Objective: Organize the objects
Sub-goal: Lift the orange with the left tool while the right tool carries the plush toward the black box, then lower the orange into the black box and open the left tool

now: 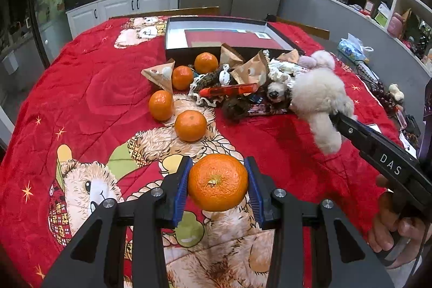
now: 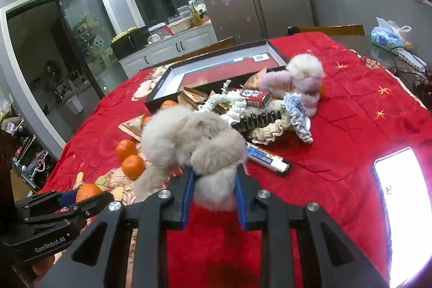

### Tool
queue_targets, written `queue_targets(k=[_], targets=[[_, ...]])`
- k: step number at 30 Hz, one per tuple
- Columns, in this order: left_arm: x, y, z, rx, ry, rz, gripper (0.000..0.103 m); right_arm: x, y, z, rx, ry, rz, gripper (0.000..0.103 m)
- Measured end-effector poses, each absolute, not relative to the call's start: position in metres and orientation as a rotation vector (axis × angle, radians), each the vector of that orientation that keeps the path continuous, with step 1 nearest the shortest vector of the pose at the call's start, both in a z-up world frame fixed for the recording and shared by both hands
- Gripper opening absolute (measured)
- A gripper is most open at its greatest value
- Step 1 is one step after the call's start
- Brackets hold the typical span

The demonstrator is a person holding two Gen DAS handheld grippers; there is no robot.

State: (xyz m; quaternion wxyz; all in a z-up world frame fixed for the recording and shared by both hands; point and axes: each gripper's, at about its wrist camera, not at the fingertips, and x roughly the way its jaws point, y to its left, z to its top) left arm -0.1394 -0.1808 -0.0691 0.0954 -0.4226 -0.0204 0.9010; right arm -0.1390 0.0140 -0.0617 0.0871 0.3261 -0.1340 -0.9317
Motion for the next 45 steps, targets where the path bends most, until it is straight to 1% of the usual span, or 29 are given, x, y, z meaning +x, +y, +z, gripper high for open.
queue_targets(k=[8, 17, 26, 33, 41, 45], targets=[[-0.134, -0.183, -0.056, -1.217, -0.084, 2.686, 0.038, -0.122, 0.019, -0.046, 0.91, -0.447, -2.774, 0.025], [-0.14, -0.182, -0.025, -1.17, -0.1, 2.72, 0.038, -0.116, 0.022, -0.008, 0.806, -0.43, -2.787, 0.025], [-0.157, -0.19, 0.013, -1.055, -0.097, 2.771, 0.038, -0.127, 0.024, 0.028, 0.725, -0.395, -2.818, 0.025], [-0.196, -0.192, 0.042, -0.994, -0.086, 2.787, 0.038, -0.159, 0.025, 0.041, 0.705, -0.397, -2.813, 0.025], [-0.255, -0.188, 0.078, -0.944, -0.103, 2.788, 0.038, -0.214, 0.017, 0.073, 0.684, -0.353, -2.804, 0.025], [-0.287, -0.182, 0.082, -0.945, -0.086, 2.801, 0.038, -0.243, 0.013, 0.081, 0.689, -0.344, -2.782, 0.025]])
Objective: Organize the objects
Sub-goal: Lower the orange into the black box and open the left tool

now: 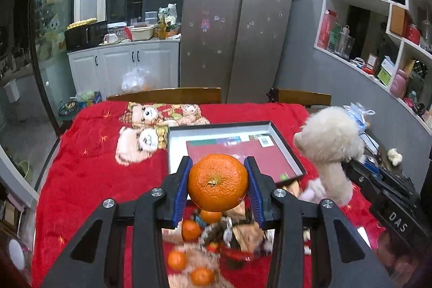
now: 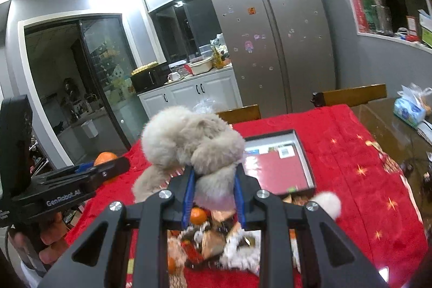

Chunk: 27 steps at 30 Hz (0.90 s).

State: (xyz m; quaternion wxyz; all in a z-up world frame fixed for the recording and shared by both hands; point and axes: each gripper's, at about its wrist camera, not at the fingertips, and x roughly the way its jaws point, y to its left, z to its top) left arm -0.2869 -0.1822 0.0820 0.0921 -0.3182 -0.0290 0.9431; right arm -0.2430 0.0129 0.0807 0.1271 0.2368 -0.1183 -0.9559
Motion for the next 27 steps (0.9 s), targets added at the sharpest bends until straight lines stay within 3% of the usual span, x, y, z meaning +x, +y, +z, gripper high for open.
queue_targets(k=[11, 27], targets=[[-0.377, -0.169, 0.04, -1.113, -0.115, 2.767, 0.038, -0.319, 0.02, 0.061, 0.817, -0.381, -2.754, 0.025], [-0.44, -0.168, -0.039, -1.28, -0.135, 2.657, 0.038, -0.406, 0.009, -0.014, 1.206, -0.344, -2.686, 0.025]])
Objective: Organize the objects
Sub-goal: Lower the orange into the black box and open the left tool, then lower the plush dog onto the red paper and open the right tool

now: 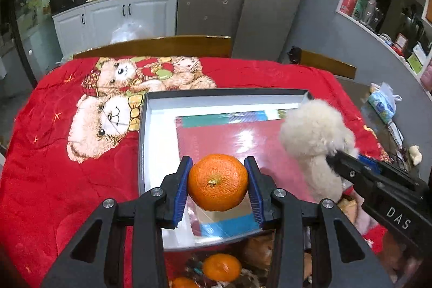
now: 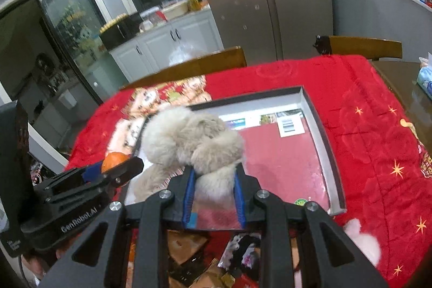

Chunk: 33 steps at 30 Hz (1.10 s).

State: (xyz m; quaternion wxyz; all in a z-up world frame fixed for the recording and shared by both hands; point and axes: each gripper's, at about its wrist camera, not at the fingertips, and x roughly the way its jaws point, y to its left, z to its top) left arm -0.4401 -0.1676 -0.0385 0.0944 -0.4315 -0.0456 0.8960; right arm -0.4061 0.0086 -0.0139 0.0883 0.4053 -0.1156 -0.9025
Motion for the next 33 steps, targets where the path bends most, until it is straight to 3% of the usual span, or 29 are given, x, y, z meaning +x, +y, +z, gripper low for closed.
queue_targets(k=[13, 24, 26, 28, 30, 32, 33], targets=[[-0.459, -0.156, -0.087, -1.431, -0.042, 2.611, 0.039, -0.423, 0.009, -0.057, 1.352, -0.267, -2.682, 0.025], [-0.463, -0.16, -0.099, -1.495, -0.072, 2.597, 0.039, -0.429, 0.013, -0.071, 1.413, -0.314, -2.654, 0.028], [-0.465, -0.161, -0.102, -1.521, -0.072, 2.612, 0.046, -0.43, 0.013, -0.072, 1.417, -0.315, -2.661, 0.028], [-0.464, -0.162, -0.103, -1.532, -0.088, 2.619, 0.061, -0.431, 0.011, -0.073, 1.438, -0.285, -2.673, 0.028], [-0.463, -0.162, -0.102, -1.522, -0.086, 2.633, 0.069, -0.431, 0.01, -0.073, 1.444, -0.277, -2.687, 0.029], [-0.463, -0.16, -0.101, -1.522, -0.05, 2.635, 0.071, -0.431, 0.011, -0.073, 1.448, -0.277, -2.686, 0.03], [-0.463, -0.158, -0.099, -1.529, -0.022, 2.635, 0.072, -0.431, 0.012, -0.071, 1.449, -0.277, -2.682, 0.035]])
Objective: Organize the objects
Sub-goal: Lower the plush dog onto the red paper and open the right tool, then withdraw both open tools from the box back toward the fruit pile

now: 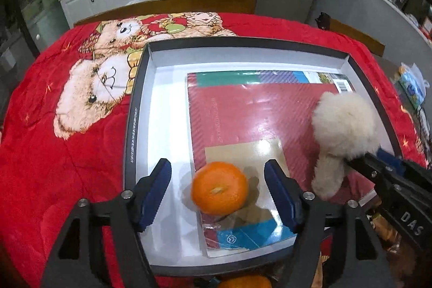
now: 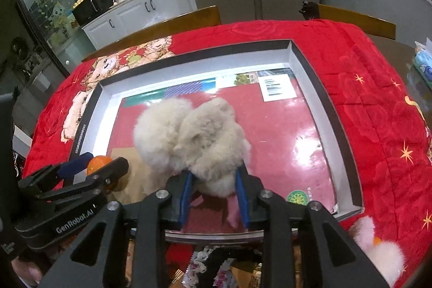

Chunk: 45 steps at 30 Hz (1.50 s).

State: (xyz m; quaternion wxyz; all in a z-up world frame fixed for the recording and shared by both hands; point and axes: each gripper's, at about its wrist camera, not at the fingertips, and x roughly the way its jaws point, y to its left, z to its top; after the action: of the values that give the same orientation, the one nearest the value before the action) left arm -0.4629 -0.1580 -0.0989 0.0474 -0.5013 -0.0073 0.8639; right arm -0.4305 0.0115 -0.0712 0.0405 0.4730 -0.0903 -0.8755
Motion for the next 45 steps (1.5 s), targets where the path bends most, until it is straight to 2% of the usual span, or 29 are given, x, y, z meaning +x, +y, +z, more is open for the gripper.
queue_targets(k=[1, 2, 3, 4, 6, 11, 13, 17, 20, 21, 24, 27, 30, 34, 40, 45], targets=[[-0.463, -0.157, -0.096, -1.533, -0.001, 2.635, 0.072, -0.43, 0.012, -0.068, 1.436, -0.283, -2.678, 0.05], [-0.462, -0.155, -0.093, -1.525, 0.018, 2.635, 0.073, -0.428, 0.014, -0.064, 1.404, -0.302, -2.675, 0.058], [-0.46, -0.154, -0.089, -1.506, 0.036, 2.637, 0.073, -0.426, 0.017, -0.058, 1.365, -0.327, -2.668, 0.072], [-0.459, -0.153, -0.085, -1.496, 0.049, 2.637, 0.076, -0.424, 0.018, -0.054, 1.346, -0.338, -2.665, 0.076], [-0.458, -0.154, -0.076, -1.482, 0.06, 2.636, 0.081, -0.42, 0.02, -0.043, 1.313, -0.339, -2.679, 0.076], [-0.44, -0.158, -0.041, -1.396, -0.018, 2.597, 0.086, -0.406, 0.028, -0.008, 1.185, -0.359, -2.728, 0.077], [-0.431, -0.162, -0.025, -1.344, -0.067, 2.575, 0.094, -0.399, 0.029, 0.007, 1.133, -0.356, -2.722, 0.077], [-0.4, -0.178, 0.015, -1.196, -0.214, 2.562, 0.099, -0.365, 0.038, 0.054, 0.896, -0.39, -2.712, 0.077], [-0.37, -0.193, 0.045, -1.066, -0.256, 2.583, 0.103, -0.333, 0.044, 0.084, 0.738, -0.429, -2.709, 0.077], [-0.358, -0.198, 0.055, -1.023, -0.255, 2.596, 0.103, -0.324, 0.045, 0.092, 0.71, -0.439, -2.706, 0.079], [-0.326, -0.213, 0.083, -0.908, -0.254, 2.651, 0.103, -0.297, 0.047, 0.116, 0.612, -0.447, -2.702, 0.102], [-0.296, -0.229, 0.103, -0.798, -0.302, 2.694, 0.103, -0.265, 0.046, 0.139, 0.465, -0.435, -2.681, 0.102], [-0.27, -0.241, 0.118, -0.734, -0.305, 2.731, 0.103, -0.24, 0.043, 0.157, 0.439, -0.398, -2.691, 0.102], [-0.241, -0.251, 0.135, -0.674, -0.293, 2.752, 0.103, -0.221, 0.036, 0.169, 0.512, -0.349, -2.703, 0.102], [-0.2, -0.256, 0.151, -0.558, -0.186, 2.838, 0.103, -0.199, 0.042, 0.162, 0.448, -0.477, -2.676, 0.102], [-0.183, -0.257, 0.14, -0.569, -0.085, 2.831, 0.103, -0.184, 0.034, 0.133, 0.462, -0.539, -2.705, 0.102]])
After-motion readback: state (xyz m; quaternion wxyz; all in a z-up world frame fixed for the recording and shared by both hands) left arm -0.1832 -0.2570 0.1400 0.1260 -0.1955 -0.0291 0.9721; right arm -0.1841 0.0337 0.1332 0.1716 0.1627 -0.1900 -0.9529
